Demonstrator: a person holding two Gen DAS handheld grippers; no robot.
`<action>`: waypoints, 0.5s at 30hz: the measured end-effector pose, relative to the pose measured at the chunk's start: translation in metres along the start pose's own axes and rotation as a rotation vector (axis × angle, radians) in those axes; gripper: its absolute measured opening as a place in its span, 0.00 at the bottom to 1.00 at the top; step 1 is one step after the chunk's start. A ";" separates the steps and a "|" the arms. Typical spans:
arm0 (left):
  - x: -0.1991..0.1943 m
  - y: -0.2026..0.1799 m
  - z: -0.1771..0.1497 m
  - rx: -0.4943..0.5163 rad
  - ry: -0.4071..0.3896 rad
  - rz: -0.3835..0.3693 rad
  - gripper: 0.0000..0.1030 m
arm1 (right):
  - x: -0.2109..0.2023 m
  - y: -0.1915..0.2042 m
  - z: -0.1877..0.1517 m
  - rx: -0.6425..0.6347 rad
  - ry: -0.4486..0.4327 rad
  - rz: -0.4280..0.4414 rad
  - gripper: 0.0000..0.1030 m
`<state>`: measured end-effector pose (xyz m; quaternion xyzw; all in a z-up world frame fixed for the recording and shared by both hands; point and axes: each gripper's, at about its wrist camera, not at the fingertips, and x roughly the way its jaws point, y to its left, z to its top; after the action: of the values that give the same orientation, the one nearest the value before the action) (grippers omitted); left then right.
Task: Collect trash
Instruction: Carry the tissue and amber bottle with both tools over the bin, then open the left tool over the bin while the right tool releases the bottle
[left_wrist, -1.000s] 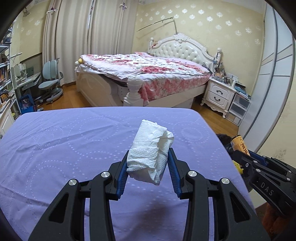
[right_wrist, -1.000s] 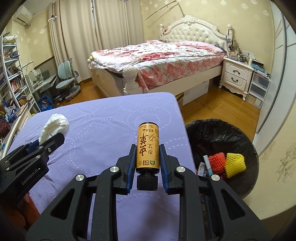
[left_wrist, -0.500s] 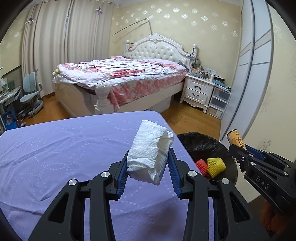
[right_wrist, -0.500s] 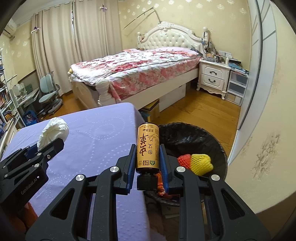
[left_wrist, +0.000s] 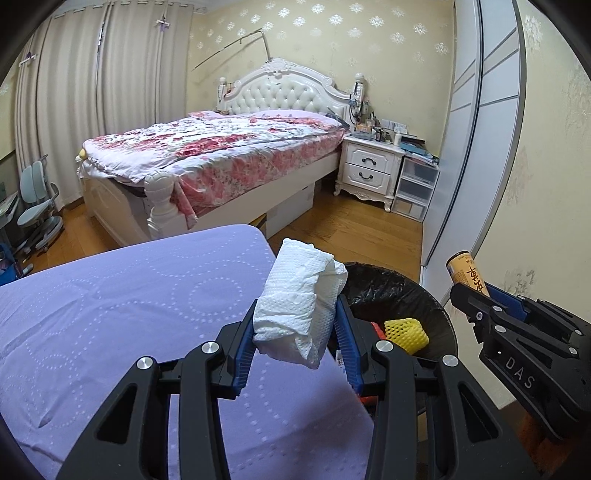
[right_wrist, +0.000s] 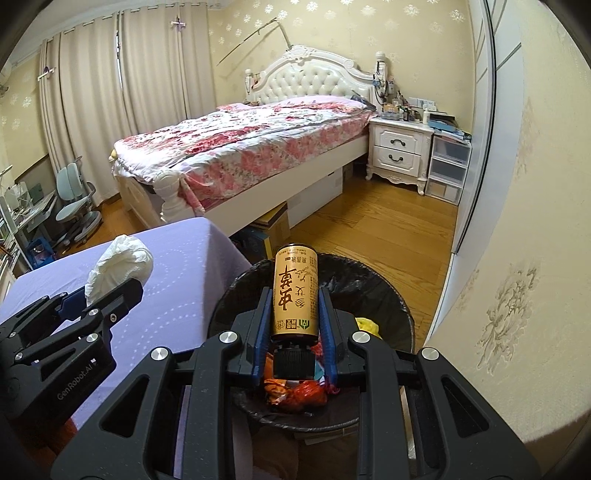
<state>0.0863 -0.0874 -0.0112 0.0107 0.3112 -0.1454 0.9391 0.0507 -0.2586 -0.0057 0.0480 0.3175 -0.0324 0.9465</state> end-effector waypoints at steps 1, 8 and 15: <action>0.004 -0.003 0.001 0.004 0.006 0.001 0.40 | 0.002 -0.001 0.000 0.004 0.002 -0.001 0.23; 0.031 -0.019 0.004 0.036 0.054 0.002 0.40 | 0.022 -0.015 0.003 0.031 0.017 -0.011 0.23; 0.050 -0.029 0.011 0.062 0.092 0.012 0.40 | 0.038 -0.027 0.006 0.054 0.030 -0.020 0.23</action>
<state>0.1228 -0.1298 -0.0298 0.0482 0.3491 -0.1489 0.9239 0.0821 -0.2875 -0.0263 0.0709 0.3311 -0.0499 0.9396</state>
